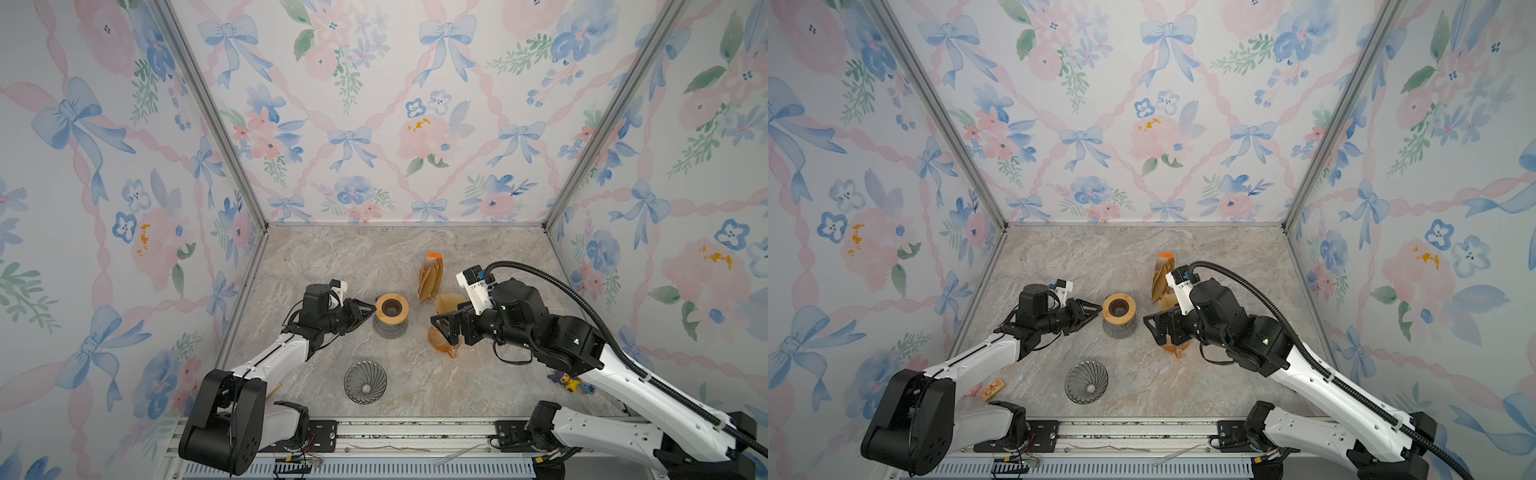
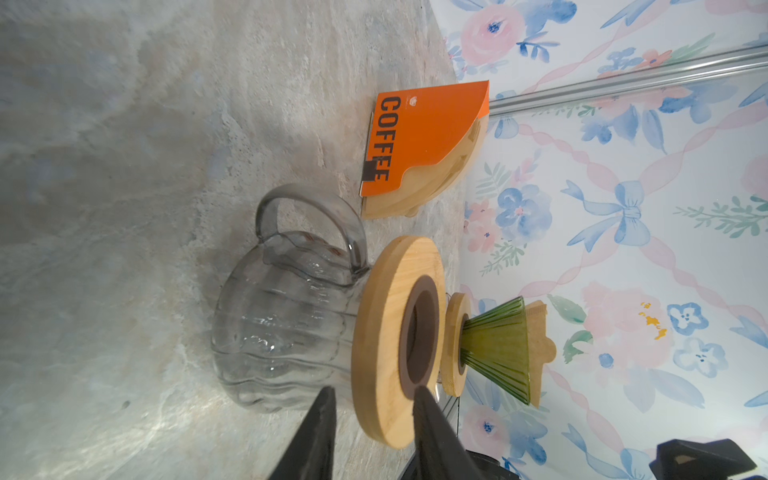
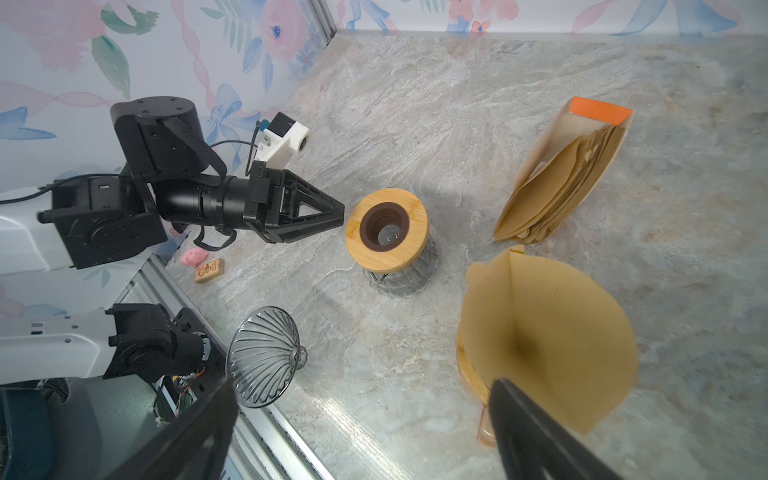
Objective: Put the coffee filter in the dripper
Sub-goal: 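Set the bamboo ring on the glass pitcher's mouth and open the left gripper, then move the left gripper to the ribbed glass dripper and grip its rim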
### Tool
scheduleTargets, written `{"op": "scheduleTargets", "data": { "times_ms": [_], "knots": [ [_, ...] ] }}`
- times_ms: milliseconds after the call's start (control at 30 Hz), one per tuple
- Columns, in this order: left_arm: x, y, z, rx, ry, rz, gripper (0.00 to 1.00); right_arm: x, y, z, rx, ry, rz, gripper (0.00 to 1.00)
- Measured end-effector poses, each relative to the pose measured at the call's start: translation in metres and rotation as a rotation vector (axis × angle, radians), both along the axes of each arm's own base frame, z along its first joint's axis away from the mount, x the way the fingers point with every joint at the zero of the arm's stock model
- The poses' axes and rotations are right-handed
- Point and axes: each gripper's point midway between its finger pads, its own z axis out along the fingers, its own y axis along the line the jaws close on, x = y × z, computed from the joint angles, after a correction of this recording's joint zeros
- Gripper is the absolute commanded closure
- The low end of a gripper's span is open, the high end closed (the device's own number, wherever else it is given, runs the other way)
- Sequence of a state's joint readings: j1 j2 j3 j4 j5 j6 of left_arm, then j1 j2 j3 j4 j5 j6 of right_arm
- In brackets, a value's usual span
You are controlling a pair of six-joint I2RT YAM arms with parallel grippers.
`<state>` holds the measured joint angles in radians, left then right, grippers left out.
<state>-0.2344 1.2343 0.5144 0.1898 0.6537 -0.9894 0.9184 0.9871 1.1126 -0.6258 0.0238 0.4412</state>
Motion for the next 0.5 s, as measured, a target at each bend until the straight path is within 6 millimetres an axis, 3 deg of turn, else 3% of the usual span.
{"op": "scheduleTargets", "data": {
  "times_ms": [233,500],
  "knots": [
    [-0.012,0.007,0.021,0.064,-0.060,-0.032,0.62,-0.010,0.015,-0.008,-0.026,0.009,0.046,0.04],
    [-0.047,0.023,0.038,0.177,-0.100,-0.060,0.58,-0.019,0.041,-0.030,-0.048,0.041,0.092,0.04]
  ]
}}
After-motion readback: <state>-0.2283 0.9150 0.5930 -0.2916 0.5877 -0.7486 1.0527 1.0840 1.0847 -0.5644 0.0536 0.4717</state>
